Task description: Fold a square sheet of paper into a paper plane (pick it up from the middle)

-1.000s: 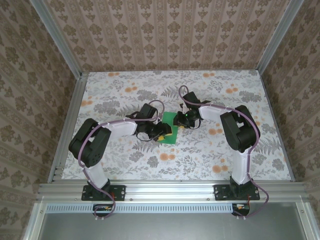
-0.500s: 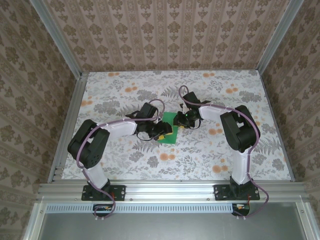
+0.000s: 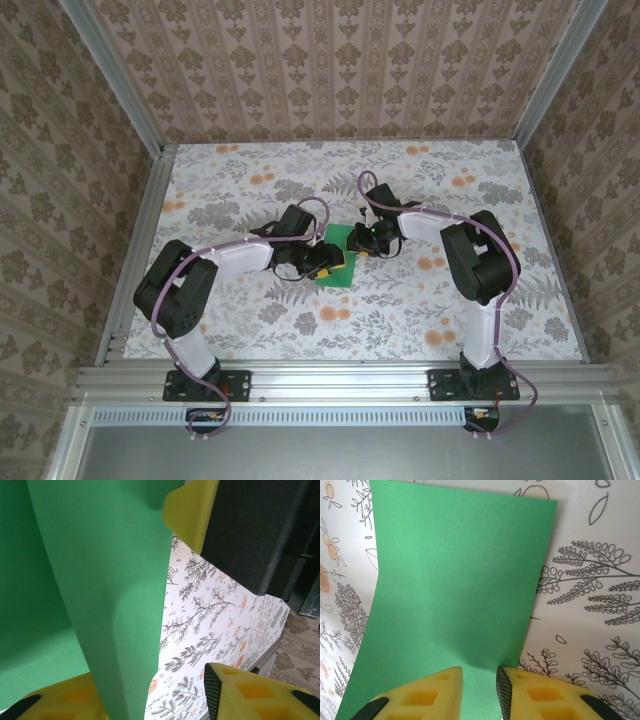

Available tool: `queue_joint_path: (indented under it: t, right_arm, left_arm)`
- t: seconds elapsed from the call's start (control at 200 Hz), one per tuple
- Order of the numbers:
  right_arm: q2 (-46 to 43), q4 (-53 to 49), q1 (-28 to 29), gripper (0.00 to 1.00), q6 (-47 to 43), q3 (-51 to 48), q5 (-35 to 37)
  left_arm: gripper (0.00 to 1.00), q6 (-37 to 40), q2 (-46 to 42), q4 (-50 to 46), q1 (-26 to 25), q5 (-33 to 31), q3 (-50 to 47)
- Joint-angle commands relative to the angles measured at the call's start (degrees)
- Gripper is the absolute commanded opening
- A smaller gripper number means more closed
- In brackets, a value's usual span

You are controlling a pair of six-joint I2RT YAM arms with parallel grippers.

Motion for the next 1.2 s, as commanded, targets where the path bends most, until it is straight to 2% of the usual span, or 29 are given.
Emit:
queue_joint_path:
  t: [0.0, 0.275, 0.715, 0.895, 1.195]
  right_arm:
    - [3.91, -1.5, -0.28, 0.29, -0.03, -2.4, 2.69]
    - [3.93, -1.41, -0.23, 0.29, -0.16, -2.57, 2.25]
    - [3.23, -0.76, -0.89, 0.26, -0.08, -3.17, 1.13]
    - [1.28, 0.54, -1.58, 0.25, 0.45, -3.59, -1.0]
    - [-4.64, 4.64, -2.38, 0.29, 1.4, -5.79, -5.92]
  left_arm:
    - [0.49, 1.24, 0.13, 1.36, -0.36, 0.05, 2.03]
    - [0.53, -0.14, 1.83, 4.3, -0.37, 0.58, 3.63]
    - [0.52, -0.25, 5.91, 4.52, -0.24, 0.32, 6.07]
    - [0.5, -0.35, 6.67, 4.48, -0.11, -0.78, 5.51]
    - [0.37, -0.45, 7.06, 4.35, 0.07, -2.38, 4.09]
